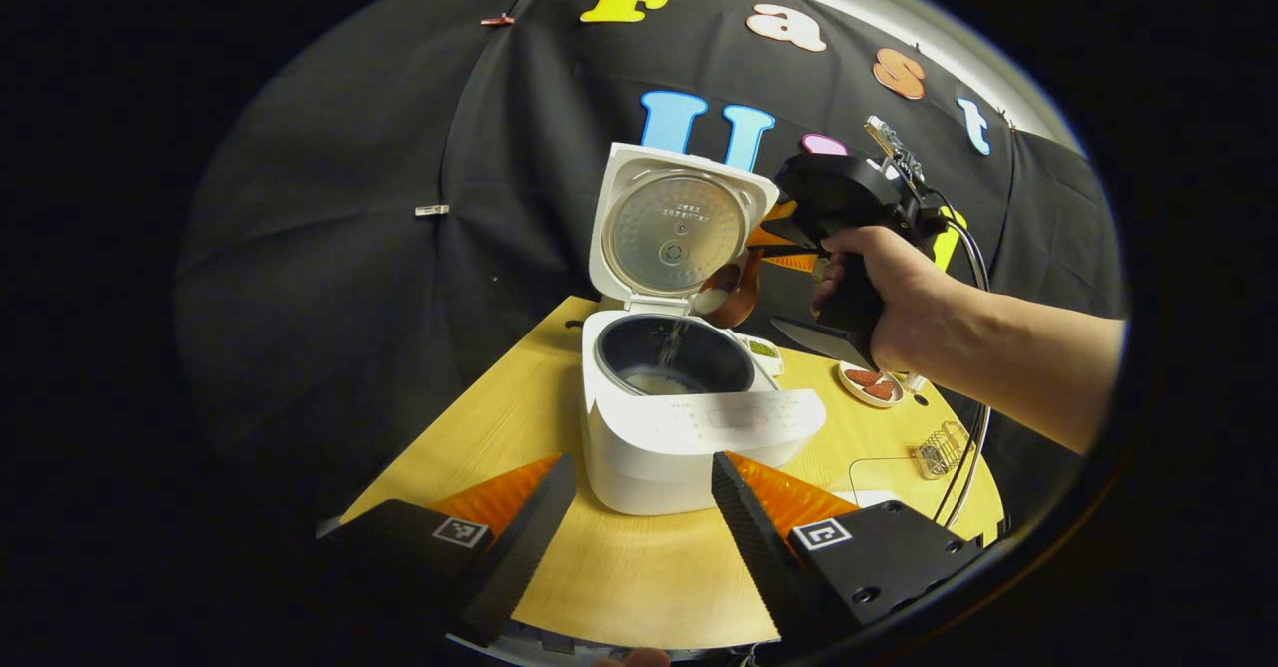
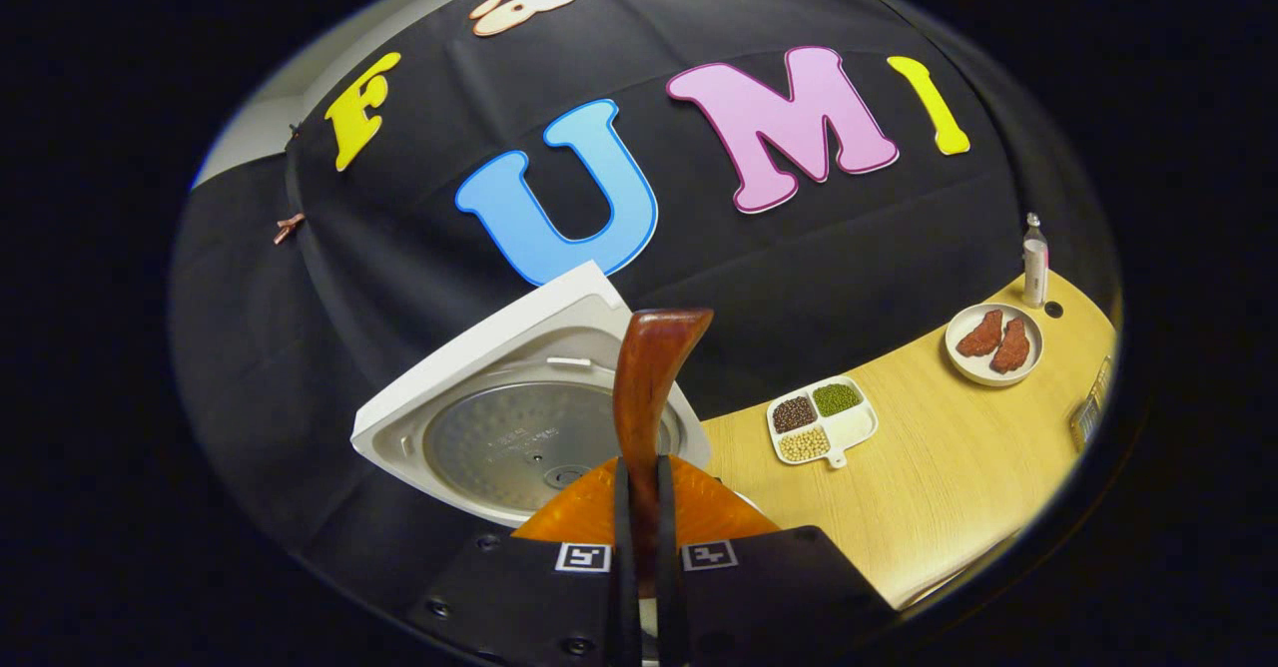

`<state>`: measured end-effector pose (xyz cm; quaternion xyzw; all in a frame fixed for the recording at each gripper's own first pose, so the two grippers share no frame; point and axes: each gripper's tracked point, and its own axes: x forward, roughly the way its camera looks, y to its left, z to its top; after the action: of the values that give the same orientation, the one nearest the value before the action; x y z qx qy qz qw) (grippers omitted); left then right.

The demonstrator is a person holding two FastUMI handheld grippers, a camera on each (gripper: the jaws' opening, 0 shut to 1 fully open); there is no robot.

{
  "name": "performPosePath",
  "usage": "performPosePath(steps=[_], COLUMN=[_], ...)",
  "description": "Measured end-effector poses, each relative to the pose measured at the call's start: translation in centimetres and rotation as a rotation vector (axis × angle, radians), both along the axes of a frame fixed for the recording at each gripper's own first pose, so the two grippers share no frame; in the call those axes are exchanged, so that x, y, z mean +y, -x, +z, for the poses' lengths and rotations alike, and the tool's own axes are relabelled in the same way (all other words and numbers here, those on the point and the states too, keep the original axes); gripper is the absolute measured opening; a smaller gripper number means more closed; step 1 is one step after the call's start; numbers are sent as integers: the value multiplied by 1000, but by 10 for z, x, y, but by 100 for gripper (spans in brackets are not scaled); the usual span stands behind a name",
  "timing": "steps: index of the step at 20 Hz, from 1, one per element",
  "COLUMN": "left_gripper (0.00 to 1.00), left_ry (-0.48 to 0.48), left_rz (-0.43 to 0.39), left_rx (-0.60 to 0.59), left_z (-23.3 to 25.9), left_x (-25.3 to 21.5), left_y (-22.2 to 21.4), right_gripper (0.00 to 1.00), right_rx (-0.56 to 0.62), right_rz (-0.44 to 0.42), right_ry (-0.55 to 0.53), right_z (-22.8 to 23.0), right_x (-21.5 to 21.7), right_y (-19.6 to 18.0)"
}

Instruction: Close the left gripper, press the button to open the rice cooker; take a wooden spoon from the chopstick holder with the right hand, scoop a spoonful of rice and pour it into the rice cooker, then put the wooden spoon back into the chopstick holder.

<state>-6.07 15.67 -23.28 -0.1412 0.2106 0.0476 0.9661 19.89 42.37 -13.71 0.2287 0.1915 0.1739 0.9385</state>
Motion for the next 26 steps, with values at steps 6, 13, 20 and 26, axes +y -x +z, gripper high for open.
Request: performPosePath(steps=[6,13,20,26], left_gripper=[95,95,94,95], left_ry=[-27,-92,-91,-96], left_rz=[28,37,16,3], left_rx=[-7,-30,-45,-55], left_z=[-2,6,11,17], left_x=[25,42,31,25], left_y=[-1,-1,0,2], right_gripper=[11,11,11,11], right_rx=[-69,-146,-257,-416], right_rz=[58,124,203,293], right_ry=[113,213,304,430], right_z=[-3,0,17,37], right_x=[8,11,19,33], right_y=[4,16,29,49])
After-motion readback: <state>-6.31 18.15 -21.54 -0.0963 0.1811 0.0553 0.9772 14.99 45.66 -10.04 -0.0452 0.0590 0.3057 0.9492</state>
